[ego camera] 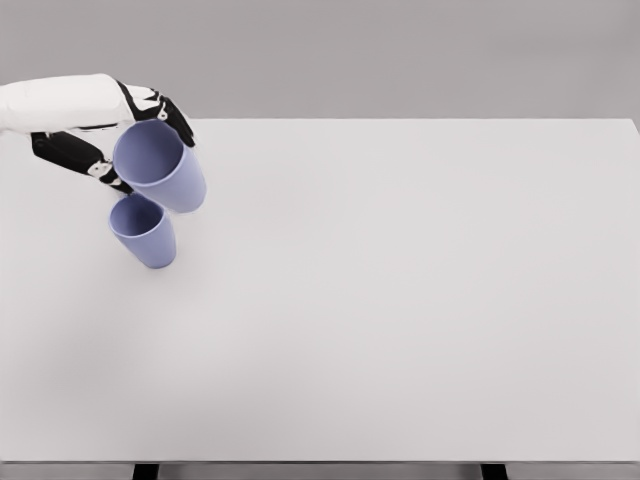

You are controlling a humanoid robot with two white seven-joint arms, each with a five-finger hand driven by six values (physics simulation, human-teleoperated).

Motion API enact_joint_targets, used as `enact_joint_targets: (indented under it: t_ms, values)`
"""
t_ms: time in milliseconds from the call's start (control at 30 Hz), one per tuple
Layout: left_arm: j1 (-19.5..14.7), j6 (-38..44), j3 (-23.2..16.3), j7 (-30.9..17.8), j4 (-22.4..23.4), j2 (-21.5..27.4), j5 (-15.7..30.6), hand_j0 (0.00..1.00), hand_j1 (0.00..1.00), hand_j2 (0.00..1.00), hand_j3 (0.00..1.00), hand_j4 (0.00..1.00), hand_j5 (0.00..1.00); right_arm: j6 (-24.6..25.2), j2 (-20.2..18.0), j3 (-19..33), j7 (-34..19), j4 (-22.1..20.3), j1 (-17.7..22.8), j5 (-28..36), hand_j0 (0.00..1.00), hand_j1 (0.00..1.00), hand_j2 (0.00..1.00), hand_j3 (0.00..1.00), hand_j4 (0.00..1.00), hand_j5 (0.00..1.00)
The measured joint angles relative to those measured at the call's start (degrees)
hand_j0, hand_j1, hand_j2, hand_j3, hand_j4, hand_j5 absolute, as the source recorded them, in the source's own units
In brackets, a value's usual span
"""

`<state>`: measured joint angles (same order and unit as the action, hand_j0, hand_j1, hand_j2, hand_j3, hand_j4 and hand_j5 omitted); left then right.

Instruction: Place the right cup on the left cup with left arm

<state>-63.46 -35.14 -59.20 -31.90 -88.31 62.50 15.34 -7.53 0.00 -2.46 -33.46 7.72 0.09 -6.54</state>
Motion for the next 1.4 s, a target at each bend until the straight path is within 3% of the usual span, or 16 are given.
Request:
enact_joint_targets:
  t_ms: [533, 800, 1400]
  values:
    - [-0.97, 0.00, -2.45, -3.18, 8.90, 1.96, 0.09, 0.48, 0.48, 0.48, 0.48, 0.48, 0.48, 0.00, 0.00, 0.00, 0.00, 0.00, 0.00, -0.01, 1.00, 1.00, 1.00, 1.00, 1.00, 1.00]
    - [-0.79, -0.01, -4.37, -3.20, 9.62, 1.87, 0.07, 0.48, 0.48, 0.48, 0.48, 0.48, 0.48, 0.00, 0.00, 0.00, 0.00, 0.00, 0.00, 0.01, 1.00, 1.00, 1.00, 1.00, 1.00, 1.00]
    - [-0.79, 0.00, -4.64, -3.20, 9.33, 1.51, 0.10, 0.50, 0.50, 0.50, 0.50, 0.50, 0.50, 0.00, 0.00, 0.00, 0.00, 0.00, 0.00, 0.01, 1.00, 1.00, 1.00, 1.00, 1.00, 1.00]
